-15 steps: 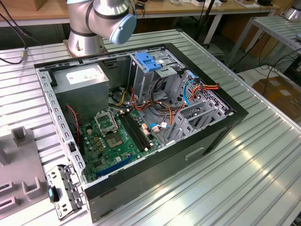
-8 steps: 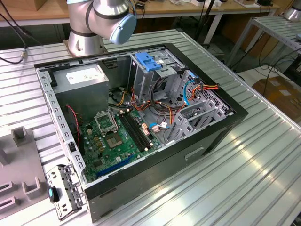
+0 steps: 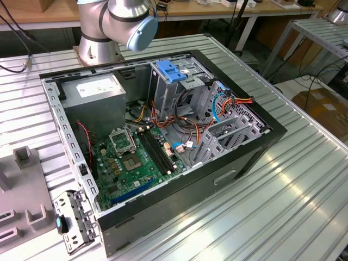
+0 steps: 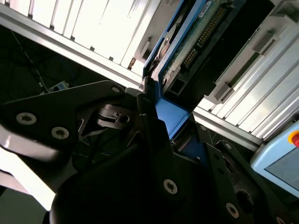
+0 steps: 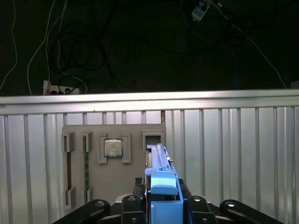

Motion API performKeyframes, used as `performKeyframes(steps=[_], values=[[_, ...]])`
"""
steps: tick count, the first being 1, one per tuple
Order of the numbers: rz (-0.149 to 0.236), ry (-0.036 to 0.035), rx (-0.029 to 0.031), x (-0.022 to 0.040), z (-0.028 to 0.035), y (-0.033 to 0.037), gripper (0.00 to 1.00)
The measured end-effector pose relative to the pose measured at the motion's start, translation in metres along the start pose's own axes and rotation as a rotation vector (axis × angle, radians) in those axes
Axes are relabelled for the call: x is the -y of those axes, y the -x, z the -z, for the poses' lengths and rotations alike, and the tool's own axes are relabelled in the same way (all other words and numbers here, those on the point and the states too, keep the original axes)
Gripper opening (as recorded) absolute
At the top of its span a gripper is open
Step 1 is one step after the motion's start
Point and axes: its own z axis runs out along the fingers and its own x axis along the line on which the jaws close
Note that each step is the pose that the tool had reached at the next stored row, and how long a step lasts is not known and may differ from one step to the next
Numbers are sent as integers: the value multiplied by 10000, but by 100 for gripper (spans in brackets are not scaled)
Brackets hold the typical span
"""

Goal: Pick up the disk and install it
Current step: 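Pick up the disk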

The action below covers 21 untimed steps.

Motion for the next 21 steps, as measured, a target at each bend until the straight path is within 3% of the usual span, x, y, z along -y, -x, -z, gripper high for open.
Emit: performKeyframes(steps=[21], values=[[0,0,-1,1,157,2,37]])
